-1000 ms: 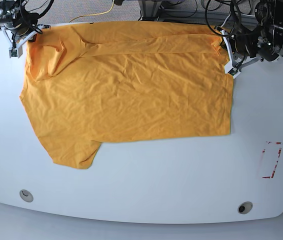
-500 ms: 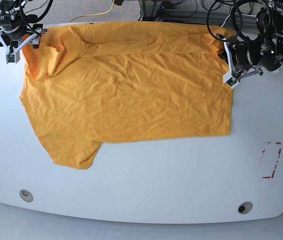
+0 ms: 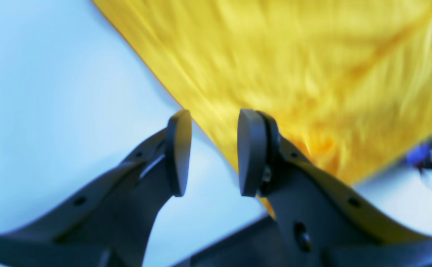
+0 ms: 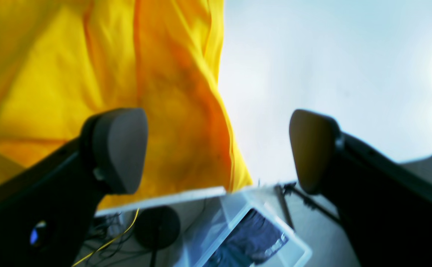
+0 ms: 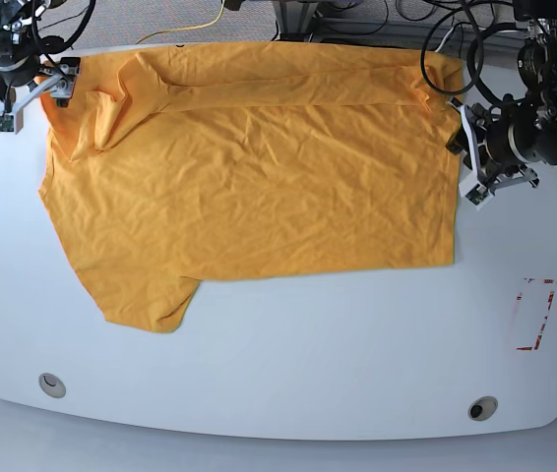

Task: Layout the t-shirt on the table in an organized manner, then fold the t-shirt properly
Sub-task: 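Release the edge and move both grippers to the shirt's hem corners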

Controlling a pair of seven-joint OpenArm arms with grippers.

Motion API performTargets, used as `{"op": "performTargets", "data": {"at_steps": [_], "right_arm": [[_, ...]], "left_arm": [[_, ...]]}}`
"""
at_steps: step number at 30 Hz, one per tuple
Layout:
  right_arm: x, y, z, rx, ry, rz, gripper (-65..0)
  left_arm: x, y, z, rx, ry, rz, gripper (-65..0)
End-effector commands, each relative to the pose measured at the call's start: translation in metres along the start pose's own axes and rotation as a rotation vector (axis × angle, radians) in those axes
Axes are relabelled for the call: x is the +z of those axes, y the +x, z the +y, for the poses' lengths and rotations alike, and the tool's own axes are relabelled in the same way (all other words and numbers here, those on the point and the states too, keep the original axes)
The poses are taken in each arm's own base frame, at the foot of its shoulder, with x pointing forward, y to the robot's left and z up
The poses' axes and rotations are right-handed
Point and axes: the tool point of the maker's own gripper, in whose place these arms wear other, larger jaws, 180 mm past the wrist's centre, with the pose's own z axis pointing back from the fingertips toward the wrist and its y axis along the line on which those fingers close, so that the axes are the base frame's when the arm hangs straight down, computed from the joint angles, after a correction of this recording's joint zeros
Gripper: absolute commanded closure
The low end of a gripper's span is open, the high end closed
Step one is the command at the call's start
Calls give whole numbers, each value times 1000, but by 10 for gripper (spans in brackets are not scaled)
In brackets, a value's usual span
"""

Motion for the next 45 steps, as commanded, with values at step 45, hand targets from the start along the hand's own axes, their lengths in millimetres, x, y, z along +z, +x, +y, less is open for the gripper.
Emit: {"op": "performTargets", "data": {"at_steps": [45], "right_arm": [[-170, 245, 21, -141, 306, -378, -577]], "left_arm": [[-58, 117, 123, 309, 121, -343, -196]]}}
